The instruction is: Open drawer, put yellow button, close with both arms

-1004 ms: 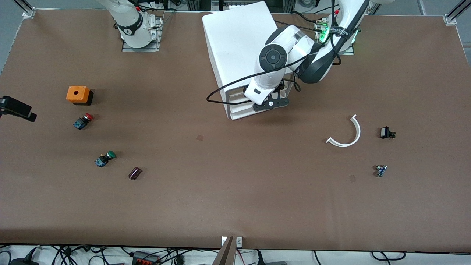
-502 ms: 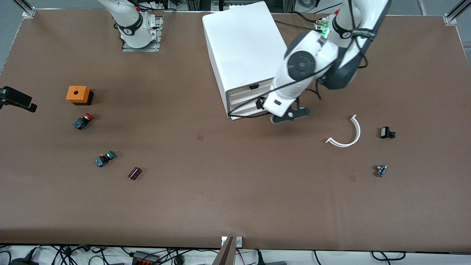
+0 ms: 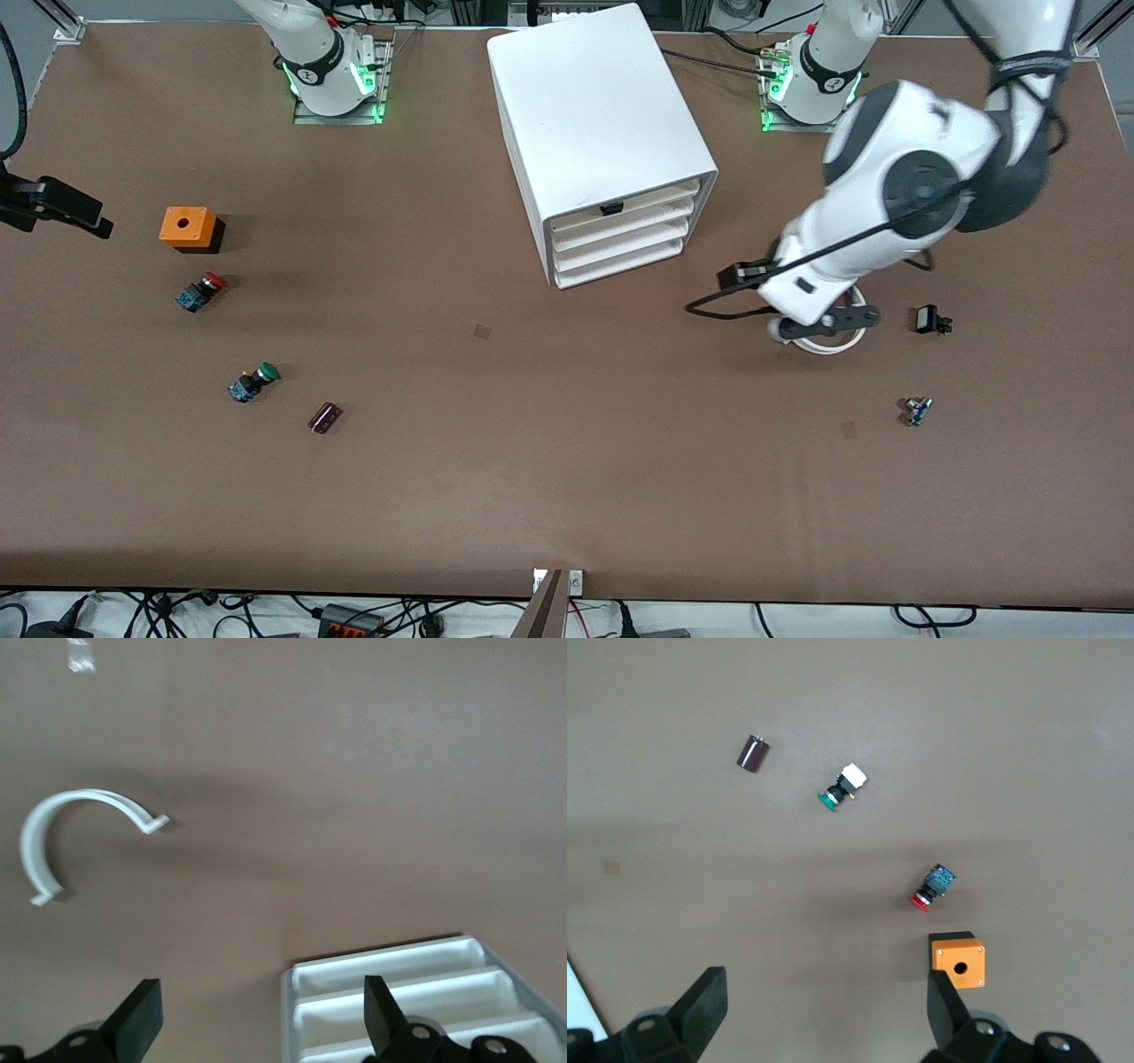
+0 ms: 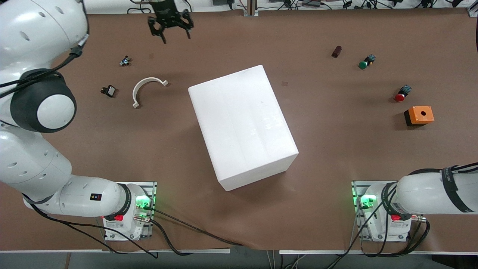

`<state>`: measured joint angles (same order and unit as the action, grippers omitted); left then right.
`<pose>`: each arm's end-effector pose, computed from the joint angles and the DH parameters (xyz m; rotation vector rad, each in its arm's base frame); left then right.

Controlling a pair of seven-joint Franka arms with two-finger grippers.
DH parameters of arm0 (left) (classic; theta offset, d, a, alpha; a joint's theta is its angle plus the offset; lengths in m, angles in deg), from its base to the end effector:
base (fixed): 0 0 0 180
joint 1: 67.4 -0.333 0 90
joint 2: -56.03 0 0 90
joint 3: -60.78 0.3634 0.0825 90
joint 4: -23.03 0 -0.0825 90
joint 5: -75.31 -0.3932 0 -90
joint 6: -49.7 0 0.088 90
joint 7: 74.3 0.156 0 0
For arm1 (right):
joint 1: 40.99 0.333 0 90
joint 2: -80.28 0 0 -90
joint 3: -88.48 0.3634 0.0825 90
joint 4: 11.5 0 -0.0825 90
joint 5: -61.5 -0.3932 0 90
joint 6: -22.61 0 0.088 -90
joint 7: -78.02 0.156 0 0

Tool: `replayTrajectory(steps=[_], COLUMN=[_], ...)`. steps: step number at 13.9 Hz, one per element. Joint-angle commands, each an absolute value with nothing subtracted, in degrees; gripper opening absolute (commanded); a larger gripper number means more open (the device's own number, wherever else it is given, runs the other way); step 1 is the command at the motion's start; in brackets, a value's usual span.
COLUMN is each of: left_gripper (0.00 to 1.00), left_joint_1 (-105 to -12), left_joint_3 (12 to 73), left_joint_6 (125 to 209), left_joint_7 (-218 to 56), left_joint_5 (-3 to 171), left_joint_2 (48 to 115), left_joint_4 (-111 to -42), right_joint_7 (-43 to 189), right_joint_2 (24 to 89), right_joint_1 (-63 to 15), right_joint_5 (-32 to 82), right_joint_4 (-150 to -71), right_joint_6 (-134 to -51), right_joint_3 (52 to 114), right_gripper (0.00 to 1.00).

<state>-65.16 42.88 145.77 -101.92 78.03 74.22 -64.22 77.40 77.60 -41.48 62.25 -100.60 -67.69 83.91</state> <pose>0.6177 -0.2098 0.4687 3.0477 0.2238 -0.2973 0.5765 -0.0520 0.6043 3.1235 -0.1207 -0.0414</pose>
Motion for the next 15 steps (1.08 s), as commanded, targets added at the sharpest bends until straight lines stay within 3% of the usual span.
replayTrajectory(steps=[1,4,9,11,15], left_gripper=[1.0,1.0,1.0,1.0,1.0], left_joint_1=[-69.84,-73.55,-66.54,-65.99,-66.34], left_joint_3=[42.32,43.81,56.72,56.91,57.0], left_joint_6=[140.42,139.44,143.37,149.78,153.33], left_joint_7=[-91.91,-78.66,-68.95,-68.67,-70.7], left_joint_5=[76.54,76.63,76.63,74.97,74.88], left_joint_2=[73.52,70.28,60.36,55.78,54.36], left_joint_4=[-61.26,-61.61,-71.34,-77.67,-78.48], right_joint_7=[76.44,76.52,77.23,77.05,77.31], right_joint_2=[79.41,78.35,78.09,78.09,77.74], right_joint_1=[-41.26,-41.26,-40.82,-40.9,-41.08], right_joint_5=[63.96,63.44,62.56,62.56,62.65], right_joint_4=[-103.17,-101.77,-101.59,-101.59,-101.59], right_joint_6=[-68.97,-68.79,-68.79,-68.79,-68.88], right_joint_3=[84.53,84.53,84.53,84.53,84.53], right_gripper=[1.0,1.0,1.0,1.0,1.0])
